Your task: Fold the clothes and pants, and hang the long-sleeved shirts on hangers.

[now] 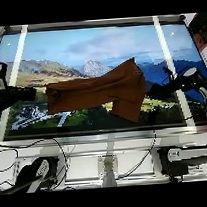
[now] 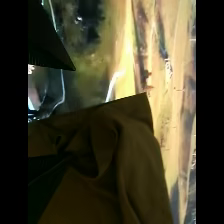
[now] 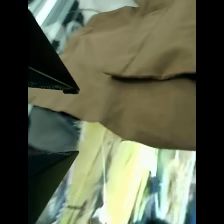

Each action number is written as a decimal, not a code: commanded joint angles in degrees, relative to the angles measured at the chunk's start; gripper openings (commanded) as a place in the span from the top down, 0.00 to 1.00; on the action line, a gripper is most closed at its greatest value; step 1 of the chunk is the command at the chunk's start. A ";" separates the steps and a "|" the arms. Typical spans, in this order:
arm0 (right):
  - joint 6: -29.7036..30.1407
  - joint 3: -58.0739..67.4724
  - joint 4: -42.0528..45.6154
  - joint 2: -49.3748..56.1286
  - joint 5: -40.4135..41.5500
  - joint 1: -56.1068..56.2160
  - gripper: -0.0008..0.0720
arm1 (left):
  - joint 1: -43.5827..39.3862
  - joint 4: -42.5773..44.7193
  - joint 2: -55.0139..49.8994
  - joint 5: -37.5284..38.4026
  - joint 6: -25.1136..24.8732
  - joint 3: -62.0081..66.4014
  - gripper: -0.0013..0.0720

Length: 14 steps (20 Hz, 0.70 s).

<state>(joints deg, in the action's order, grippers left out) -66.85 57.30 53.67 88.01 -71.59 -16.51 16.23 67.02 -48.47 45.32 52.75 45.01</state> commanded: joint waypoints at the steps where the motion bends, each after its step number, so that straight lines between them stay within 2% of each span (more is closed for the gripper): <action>1: 0.48 -4.26 -2.89 -0.02 8.59 2.49 0.41 | 0.07 0.26 0.26 2.32 0.83 -0.02 0.24; 5: -1.18 -4.24 -2.86 -0.02 16.11 5.99 0.43 | 0.07 0.26 0.07 2.32 0.85 -0.11 0.24; 9: -3.10 -4.24 -2.78 -0.02 19.02 6.01 0.44 | 0.07 0.26 0.09 2.34 0.83 -0.11 0.24; 10: -3.13 -4.24 -2.51 -0.02 19.28 6.01 0.47 | 0.04 0.26 0.09 2.36 0.85 -0.13 0.24; 11: -3.10 -4.26 -2.36 0.00 19.63 6.01 0.55 | 0.07 0.26 0.09 2.56 0.85 -0.13 0.24; 14: -4.22 -4.26 -2.38 0.02 20.39 6.01 0.60 | 0.07 0.26 0.04 3.67 2.49 -0.17 0.24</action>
<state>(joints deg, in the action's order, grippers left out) -69.91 53.08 50.96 87.99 -52.75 -10.59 16.23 67.26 -48.38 48.03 53.71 44.88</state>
